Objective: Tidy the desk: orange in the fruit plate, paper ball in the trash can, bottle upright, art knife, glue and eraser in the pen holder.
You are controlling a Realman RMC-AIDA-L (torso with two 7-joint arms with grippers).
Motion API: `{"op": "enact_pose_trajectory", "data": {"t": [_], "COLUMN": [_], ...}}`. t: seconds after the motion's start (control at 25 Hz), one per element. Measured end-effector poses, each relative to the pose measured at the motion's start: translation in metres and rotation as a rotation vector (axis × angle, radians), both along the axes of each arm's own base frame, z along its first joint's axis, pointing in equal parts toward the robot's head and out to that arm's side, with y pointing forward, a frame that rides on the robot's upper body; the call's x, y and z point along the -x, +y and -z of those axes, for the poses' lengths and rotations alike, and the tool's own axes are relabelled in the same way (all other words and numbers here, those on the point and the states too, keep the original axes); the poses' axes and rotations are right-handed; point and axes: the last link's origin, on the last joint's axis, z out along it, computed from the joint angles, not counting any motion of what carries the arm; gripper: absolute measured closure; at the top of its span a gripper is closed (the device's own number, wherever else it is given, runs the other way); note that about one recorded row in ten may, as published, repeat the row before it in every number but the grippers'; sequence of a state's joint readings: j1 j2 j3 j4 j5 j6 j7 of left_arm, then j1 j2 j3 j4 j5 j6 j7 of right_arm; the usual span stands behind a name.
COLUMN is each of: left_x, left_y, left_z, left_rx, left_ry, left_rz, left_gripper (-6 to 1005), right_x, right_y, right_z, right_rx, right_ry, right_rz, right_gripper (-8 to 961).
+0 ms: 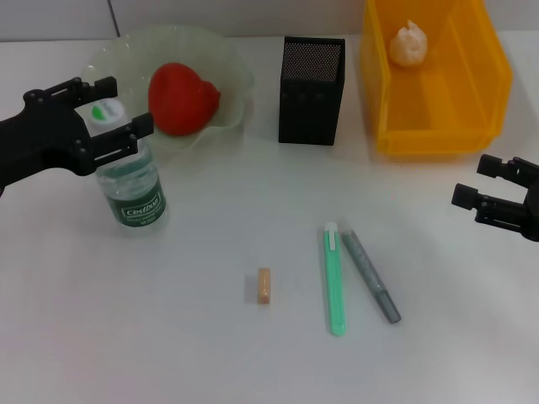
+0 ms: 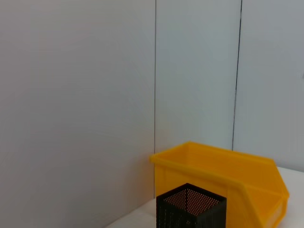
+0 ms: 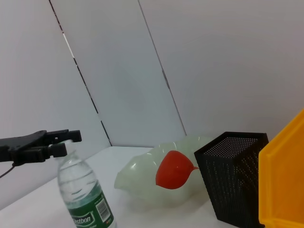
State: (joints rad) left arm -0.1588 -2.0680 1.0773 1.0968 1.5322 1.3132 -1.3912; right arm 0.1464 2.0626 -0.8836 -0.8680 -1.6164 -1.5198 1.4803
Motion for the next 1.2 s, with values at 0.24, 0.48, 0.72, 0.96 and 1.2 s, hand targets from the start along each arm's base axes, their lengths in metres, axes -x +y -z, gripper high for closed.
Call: {"op": "enact_pose_trajectory", "data": {"t": [0.24,0.48,0.72,0.96,1.2], "left_x": [-0.008,-0.012,0.018,0.027,0.027], "left_y": [-0.010,-0.019,-0.083,-0.089,-0.086], "left_z": [-0.013,-0.015,0.046,0.074,0.078], "left_rx": [-0.021,-0.023,0.115,0.122,0.132], "left_ry": [-0.012,-0.029,-0.130,-0.155,-0.142], "left_rz": [0.060,0.122,0.339,0.315,0.310], "left_gripper": [254,185,189,203,255], "right_x": [0.009,0.036,0.086,0.147,0.190], "right_y": [0.001,0.005,0.022,0.054,0.085], "right_z": [-0.014,-0.045,-0.059,-0.039,0.018], "right_rx": [0.041,0.061,0.250,0.413,0.569], "right_ry": [0.028,-0.006,-0.234,-0.509,-0.636], "right_rz": [-0.003,-0.058,-0.013,0.184,0.270], "right_gripper": [110,110,111,111,111]}}
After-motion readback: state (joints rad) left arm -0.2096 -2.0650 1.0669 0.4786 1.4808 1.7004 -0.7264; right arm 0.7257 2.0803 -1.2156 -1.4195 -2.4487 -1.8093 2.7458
